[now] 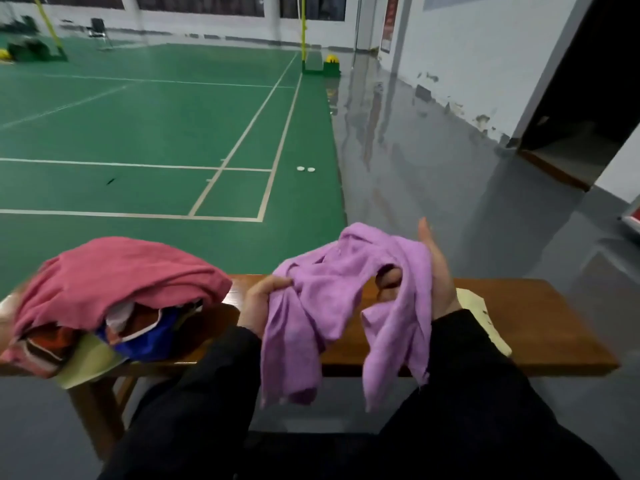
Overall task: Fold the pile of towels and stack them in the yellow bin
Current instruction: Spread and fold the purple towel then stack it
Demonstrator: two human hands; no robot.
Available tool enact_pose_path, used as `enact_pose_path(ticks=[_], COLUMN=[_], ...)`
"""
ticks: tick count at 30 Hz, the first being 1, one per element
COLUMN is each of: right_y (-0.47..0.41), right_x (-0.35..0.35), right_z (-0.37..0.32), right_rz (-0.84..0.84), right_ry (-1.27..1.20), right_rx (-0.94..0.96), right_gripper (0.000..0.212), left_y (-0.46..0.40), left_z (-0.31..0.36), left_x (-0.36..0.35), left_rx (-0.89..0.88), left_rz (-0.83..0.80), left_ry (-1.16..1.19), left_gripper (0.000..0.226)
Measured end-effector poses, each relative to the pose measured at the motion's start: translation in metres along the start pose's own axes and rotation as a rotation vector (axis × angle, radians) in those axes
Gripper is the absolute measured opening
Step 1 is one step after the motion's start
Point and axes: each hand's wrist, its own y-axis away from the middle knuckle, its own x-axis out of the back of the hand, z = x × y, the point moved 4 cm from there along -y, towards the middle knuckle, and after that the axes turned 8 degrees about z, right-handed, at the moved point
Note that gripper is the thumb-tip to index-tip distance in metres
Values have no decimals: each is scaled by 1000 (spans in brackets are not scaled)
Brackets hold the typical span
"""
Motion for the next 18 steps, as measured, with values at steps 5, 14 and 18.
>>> enact_pose_path(ticks=[5,14,18], right_y=[-12,-49,-40], right_x=[-23,-32,41], right_z=[-35,-30,85], right_rz=[-56,82,408], right_ry=[-99,-161,-342], right_rx=[-111,-159,-283], right_gripper=[53,91,67], left_y=[-12,14,4], left_z=[-41,4,24], left_x=[36,-40,-55], left_rx=[323,254,251], left_rz=[-155,-457,-379], left_ry=[-275,-10,258], left_gripper=[53,20,16])
